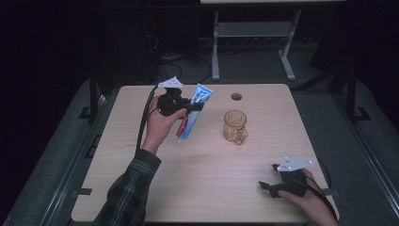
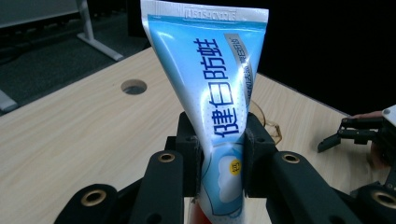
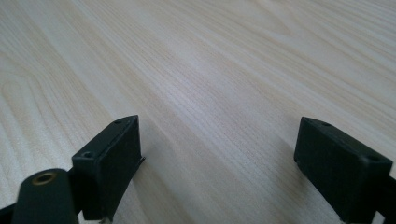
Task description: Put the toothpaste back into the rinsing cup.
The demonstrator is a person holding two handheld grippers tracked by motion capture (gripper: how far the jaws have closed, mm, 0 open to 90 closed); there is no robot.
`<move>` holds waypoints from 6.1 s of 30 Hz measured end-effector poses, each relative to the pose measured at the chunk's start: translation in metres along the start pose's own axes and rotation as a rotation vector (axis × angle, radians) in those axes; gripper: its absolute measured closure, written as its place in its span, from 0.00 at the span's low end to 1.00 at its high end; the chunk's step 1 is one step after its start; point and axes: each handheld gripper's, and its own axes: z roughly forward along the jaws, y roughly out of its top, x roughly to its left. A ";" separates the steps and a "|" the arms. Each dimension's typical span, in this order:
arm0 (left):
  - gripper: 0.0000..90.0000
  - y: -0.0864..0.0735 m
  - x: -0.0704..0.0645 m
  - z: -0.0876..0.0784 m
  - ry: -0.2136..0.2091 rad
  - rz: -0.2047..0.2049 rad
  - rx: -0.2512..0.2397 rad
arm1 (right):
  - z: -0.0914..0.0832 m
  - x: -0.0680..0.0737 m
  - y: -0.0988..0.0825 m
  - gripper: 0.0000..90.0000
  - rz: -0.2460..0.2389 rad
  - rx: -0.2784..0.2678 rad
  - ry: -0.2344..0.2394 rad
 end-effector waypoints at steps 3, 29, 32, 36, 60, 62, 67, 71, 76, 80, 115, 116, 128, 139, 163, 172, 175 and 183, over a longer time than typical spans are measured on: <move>0.80 0.005 -0.002 0.004 -0.010 0.011 -0.006 | 0.000 0.000 0.000 0.15 0.000 0.000 0.000; 0.80 0.048 -0.020 0.043 -0.069 0.106 -0.055 | 0.000 0.000 0.000 0.15 -0.005 -0.001 -0.002; 0.80 0.053 -0.022 0.049 -0.072 0.115 -0.059 | 0.000 0.000 0.000 0.15 -0.005 -0.001 -0.004; 0.80 0.059 -0.023 0.056 -0.081 0.123 -0.066 | 0.000 0.000 0.000 0.15 -0.005 0.000 -0.004; 0.80 0.083 -0.033 0.101 -0.132 0.143 -0.101 | 0.000 0.000 0.000 0.15 0.002 0.000 0.002; 0.80 0.085 -0.033 0.104 -0.135 0.147 -0.099 | 0.000 0.000 0.000 0.15 0.003 -0.001 0.002; 0.79 0.086 -0.034 0.113 -0.139 0.143 -0.100 | 0.000 0.000 0.000 0.15 0.002 -0.001 0.003; 0.79 0.087 -0.034 0.118 -0.142 0.146 -0.102 | 0.000 0.000 0.000 0.15 0.001 -0.001 0.003; 0.79 0.083 -0.032 0.125 -0.143 0.146 -0.088 | 0.000 0.000 0.000 0.15 -0.003 0.000 0.003; 0.79 0.079 -0.032 0.130 -0.142 0.155 -0.068 | 0.000 0.000 0.000 0.15 -0.005 -0.002 0.002; 0.79 0.045 -0.026 0.147 -0.142 0.144 -0.021 | 0.000 0.000 0.000 0.15 -0.003 -0.004 0.004; 0.79 0.044 -0.026 0.147 -0.141 0.146 -0.018 | 0.000 0.000 0.000 0.15 -0.003 -0.004 0.004; 0.79 0.030 -0.024 0.152 -0.141 0.141 0.001 | 0.000 0.000 0.000 0.15 -0.005 0.000 0.006; 0.79 0.018 -0.022 0.152 -0.136 0.127 0.008 | 0.000 0.000 0.000 0.15 -0.003 -0.004 0.006; 0.55 0.015 -0.021 0.149 -0.090 0.143 0.017 | 0.000 0.000 0.000 0.15 -0.005 -0.001 0.005; 0.36 0.019 -0.021 0.129 -0.061 0.138 0.012 | 0.000 0.000 0.000 0.15 -0.005 0.000 0.005; 0.34 0.018 -0.022 0.120 -0.053 0.141 0.024 | 0.000 0.000 0.000 0.15 -0.005 -0.002 0.004; 0.32 0.017 -0.021 0.098 -0.012 0.132 0.052 | 0.000 0.000 0.000 0.15 -0.005 -0.002 0.004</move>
